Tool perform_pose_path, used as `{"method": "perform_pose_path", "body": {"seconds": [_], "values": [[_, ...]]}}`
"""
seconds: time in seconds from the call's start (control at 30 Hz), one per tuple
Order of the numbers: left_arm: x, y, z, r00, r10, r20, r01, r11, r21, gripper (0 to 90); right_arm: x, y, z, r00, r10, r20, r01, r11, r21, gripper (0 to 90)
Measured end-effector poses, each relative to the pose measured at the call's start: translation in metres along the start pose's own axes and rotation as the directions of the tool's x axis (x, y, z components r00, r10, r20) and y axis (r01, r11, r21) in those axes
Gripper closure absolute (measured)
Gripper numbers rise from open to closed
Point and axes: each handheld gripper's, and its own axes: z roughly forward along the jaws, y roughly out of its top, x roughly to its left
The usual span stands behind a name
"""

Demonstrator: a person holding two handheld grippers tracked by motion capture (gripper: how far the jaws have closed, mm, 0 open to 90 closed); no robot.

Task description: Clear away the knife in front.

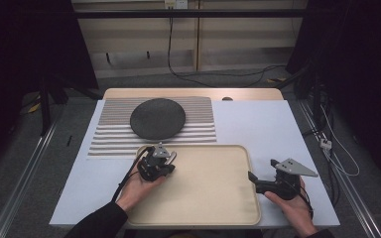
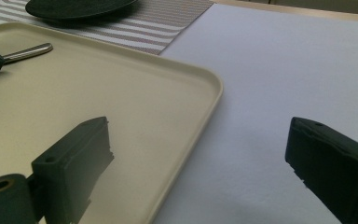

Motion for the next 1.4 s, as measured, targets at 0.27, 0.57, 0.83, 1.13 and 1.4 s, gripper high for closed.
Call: {"method": "perform_pose_path", "body": {"seconds": [0.27,0.57,0.83,1.13,1.4], "values": [[0.001,0.002,-0.003,0.9995,0.006,-0.031,-0.005,0.9993,0.038,90.0,0.001,0.000,0.001,1.0000,-0.004,-0.007,0.004,1.0000,0.000,6.5],[0.005,0.001,-0.006,0.9992,-0.021,-0.033,0.023,0.9986,0.048,90.0,0.001,0.000,0.001,1.0000,-0.001,-0.007,0.001,1.0000,0.003,6.5],[0.012,0.000,-0.008,0.9979,-0.041,-0.050,0.044,0.9976,0.054,90.0,0.001,0.001,0.001,1.0000,-0.002,-0.007,0.002,1.0000,0.003,6.5],[0.016,-0.002,-0.011,0.9968,-0.052,-0.061,0.056,0.9967,0.059,90.0,0.001,0.001,0.001,1.0000,-0.003,-0.007,0.003,1.0000,0.003,6.5],[0.019,-0.004,-0.014,0.9951,-0.065,-0.075,0.070,0.9956,0.063,90.0,0.001,0.000,0.001,1.0000,-0.003,-0.008,0.003,1.0000,0.003,6.5]]}}
